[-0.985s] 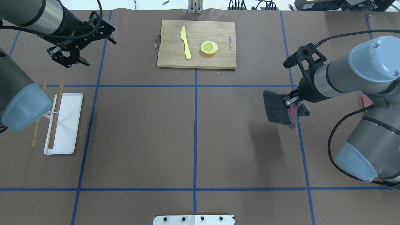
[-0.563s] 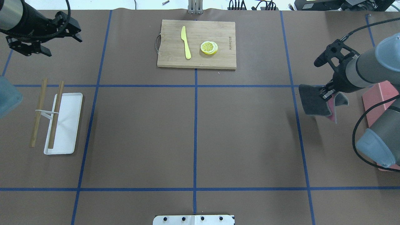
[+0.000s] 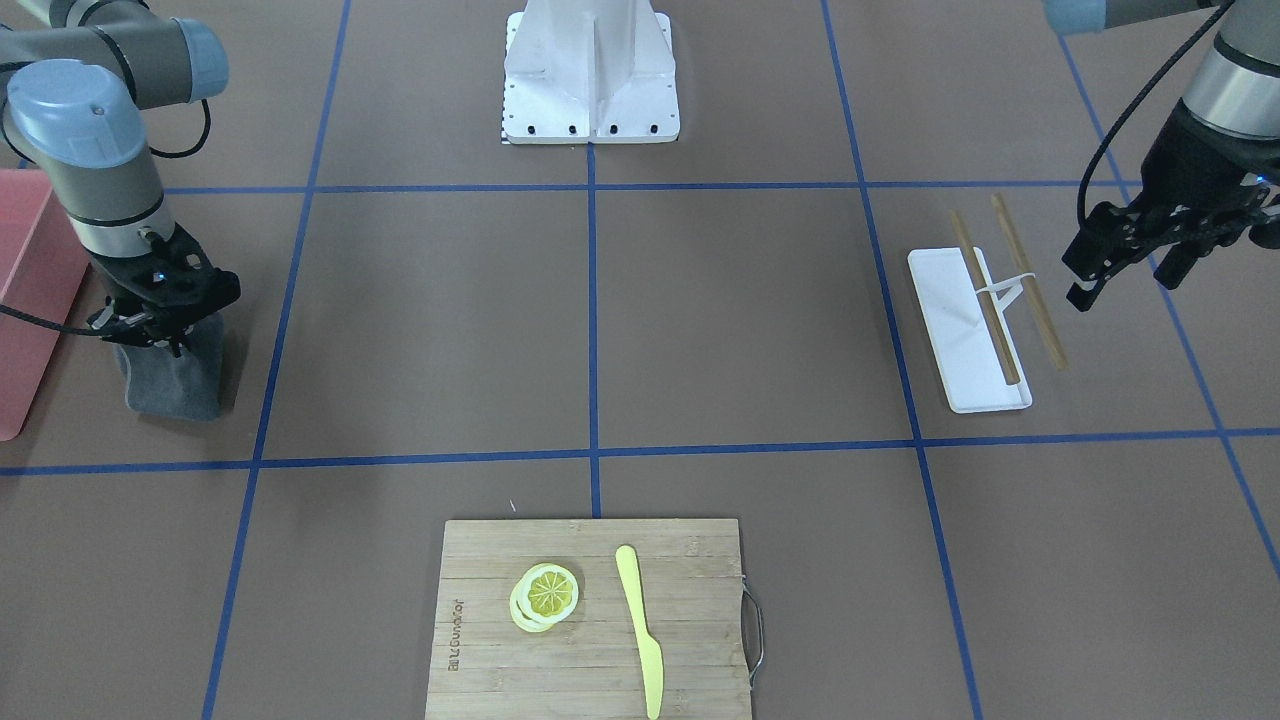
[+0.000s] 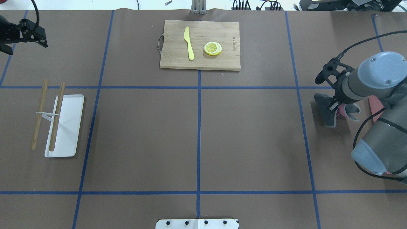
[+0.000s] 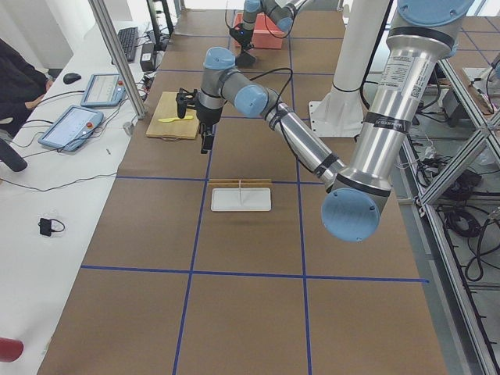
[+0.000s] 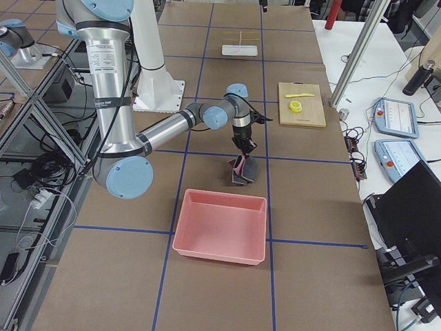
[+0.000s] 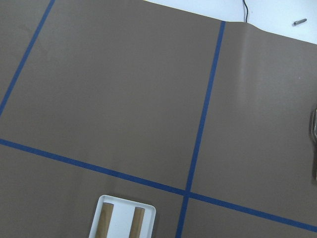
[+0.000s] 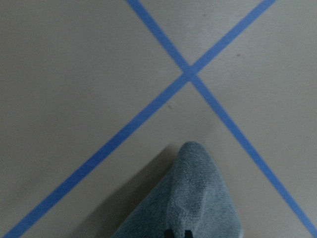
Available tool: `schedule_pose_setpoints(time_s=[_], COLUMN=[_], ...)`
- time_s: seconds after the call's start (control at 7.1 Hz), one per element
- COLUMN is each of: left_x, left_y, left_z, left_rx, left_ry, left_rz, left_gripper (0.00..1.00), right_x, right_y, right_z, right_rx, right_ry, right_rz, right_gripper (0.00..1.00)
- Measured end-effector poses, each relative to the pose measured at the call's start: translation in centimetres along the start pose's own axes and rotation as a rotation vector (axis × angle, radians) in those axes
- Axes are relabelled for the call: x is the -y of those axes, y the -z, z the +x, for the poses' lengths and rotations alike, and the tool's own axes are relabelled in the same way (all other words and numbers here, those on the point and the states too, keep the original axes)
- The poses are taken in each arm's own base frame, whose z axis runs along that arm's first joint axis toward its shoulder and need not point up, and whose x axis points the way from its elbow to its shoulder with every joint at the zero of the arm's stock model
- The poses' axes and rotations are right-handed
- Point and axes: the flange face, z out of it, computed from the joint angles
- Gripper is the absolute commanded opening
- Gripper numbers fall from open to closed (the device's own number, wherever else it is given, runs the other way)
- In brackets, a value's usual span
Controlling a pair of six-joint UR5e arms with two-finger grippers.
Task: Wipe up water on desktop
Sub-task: 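Lower the cloth with the right gripper and wipe the table surface toward the robot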
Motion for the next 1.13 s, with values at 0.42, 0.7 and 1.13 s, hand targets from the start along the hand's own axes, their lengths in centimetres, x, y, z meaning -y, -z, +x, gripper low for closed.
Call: schedule_pose_setpoints(time_s=[0.42, 0.7, 1.13], left_x=[0.3, 0.6, 1.0], left_y=[-0.1, 0.0, -0.3], left_z=[-1.5, -1.7, -2.0], left_rx=[0.014, 0.015, 0.02], left_ry=[-0.043, -0.04, -0.032], left_rz=[0.002, 0.005, 0.003], left_gripper=[0.98, 0.98, 0.98], right_x=[2.0, 4.4, 5.0], right_y=[-0.1, 2.7, 5.5], right_z=[-10.1, -18.4, -23.9], right_rx=[0.16, 0.267, 0.35], right_ry=[-0.039, -0.117, -0.195], right_rz=[-0.003, 0.022, 0.027], right_gripper=[0.0, 0.0, 0.0])
